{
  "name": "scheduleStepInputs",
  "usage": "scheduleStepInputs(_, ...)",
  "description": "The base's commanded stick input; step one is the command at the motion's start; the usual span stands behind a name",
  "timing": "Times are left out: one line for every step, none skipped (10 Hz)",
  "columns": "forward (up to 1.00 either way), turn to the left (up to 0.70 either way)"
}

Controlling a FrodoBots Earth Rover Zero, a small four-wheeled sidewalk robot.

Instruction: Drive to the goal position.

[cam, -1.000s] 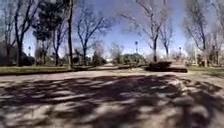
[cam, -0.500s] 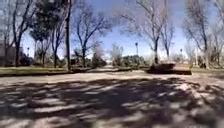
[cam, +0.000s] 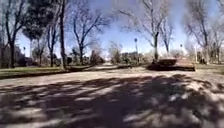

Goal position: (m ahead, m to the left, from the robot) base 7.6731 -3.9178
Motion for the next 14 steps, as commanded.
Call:
scheduleStepInputs(1.00, 0.00)
scheduleStepInputs(1.00, 0.00)
scheduleStepInputs(1.00, 0.00)
scheduleStepInputs(1.00, 0.00)
scheduleStepInputs(1.00, 0.00)
scheduleStepInputs(1.00, 0.00)
scheduleStepInputs(1.00, 0.00)
scheduleStepInputs(1.00, 0.00)
scheduleStepInputs(1.00, 0.00)
scheduleStepInputs(1.00, 0.00)
scheduleStepInputs(1.00, 0.00)
scheduleStepInputs(1.00, 0.00)
scheduleStepInputs(1.00, 0.00)
scheduleStepInputs(1.00, 0.00)
